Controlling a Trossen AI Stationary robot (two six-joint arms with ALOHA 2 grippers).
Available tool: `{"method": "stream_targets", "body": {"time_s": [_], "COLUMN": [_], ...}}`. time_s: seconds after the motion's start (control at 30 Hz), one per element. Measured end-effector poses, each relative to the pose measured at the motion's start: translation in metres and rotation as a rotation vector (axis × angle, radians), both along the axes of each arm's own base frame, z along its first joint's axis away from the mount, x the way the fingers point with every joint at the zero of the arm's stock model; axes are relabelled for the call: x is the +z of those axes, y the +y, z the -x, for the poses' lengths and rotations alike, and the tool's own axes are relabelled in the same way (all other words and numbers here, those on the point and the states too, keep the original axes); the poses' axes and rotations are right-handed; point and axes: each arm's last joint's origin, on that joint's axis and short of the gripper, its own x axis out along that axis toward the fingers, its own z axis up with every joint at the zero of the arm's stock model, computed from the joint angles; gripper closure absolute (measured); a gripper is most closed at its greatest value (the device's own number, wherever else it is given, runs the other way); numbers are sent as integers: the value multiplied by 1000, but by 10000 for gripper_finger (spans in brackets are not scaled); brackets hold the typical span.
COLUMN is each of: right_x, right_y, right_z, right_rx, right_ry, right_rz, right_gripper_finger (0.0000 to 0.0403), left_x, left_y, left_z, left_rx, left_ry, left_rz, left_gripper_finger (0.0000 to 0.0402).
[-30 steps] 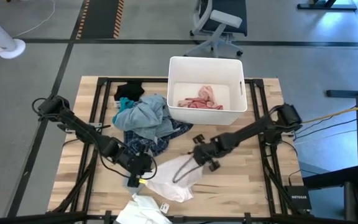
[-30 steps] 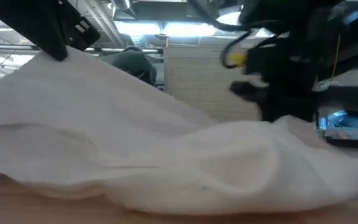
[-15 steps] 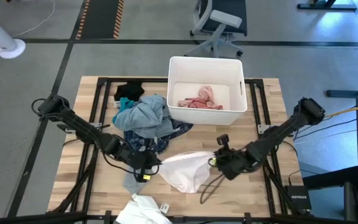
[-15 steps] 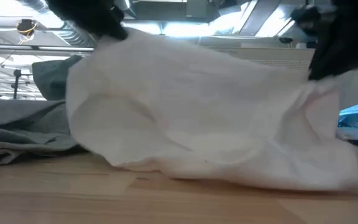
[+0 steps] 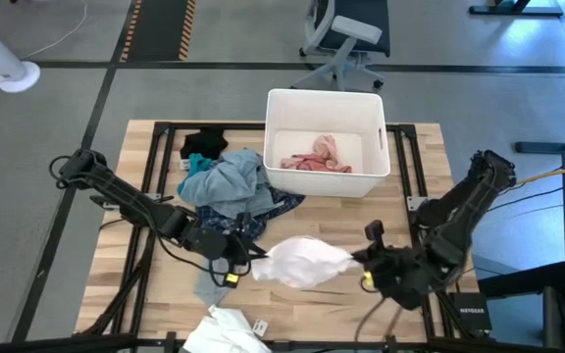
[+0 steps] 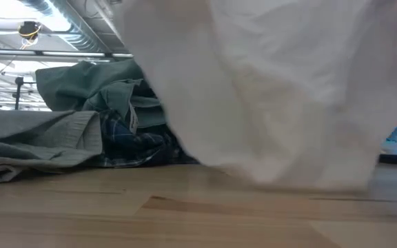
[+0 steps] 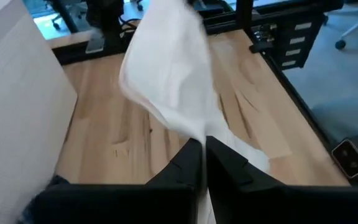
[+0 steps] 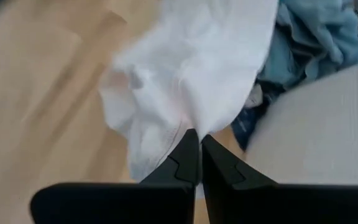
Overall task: Sort clothes
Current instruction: Put the white underwear into the white laundry bin
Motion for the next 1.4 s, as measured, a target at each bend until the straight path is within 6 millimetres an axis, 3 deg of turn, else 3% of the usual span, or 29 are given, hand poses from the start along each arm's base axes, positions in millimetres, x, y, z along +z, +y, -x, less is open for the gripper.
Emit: {"method": "stream_targets", "body": {"time_s": [0.3, 0.47, 0.67, 0.83, 1.1, 1.4], "right_x": [23, 10, -16, -49, -103, -139], "right_y": [33, 43, 41, 30, -6, -36], "right_z": [35, 50, 54, 54, 44, 25], "right_rx": [59, 33, -26, -99, -275, -415], "right_ry": [-73, -73, -56, -8, 107, 129], "right_rz": [-198, -263, -246, -198, -103, -144], "right_gripper_finger": [384, 383, 382, 382, 381, 381], "left_x": [9, -8, -27, -56, -95, -111], "left_y": [-16, -28, -35, -14, 37, 70], "left_z": [2, 4, 0, -2, -3, -1], "left_rx": [-128, -176, -274, -175, 12, 104], "left_ry": [-56, 0, -88, -8, 152, 230], "left_rz": [169, 236, 329, 300, 159, 119], "left_gripper_finger": [389, 389, 389, 389, 389, 387]}}
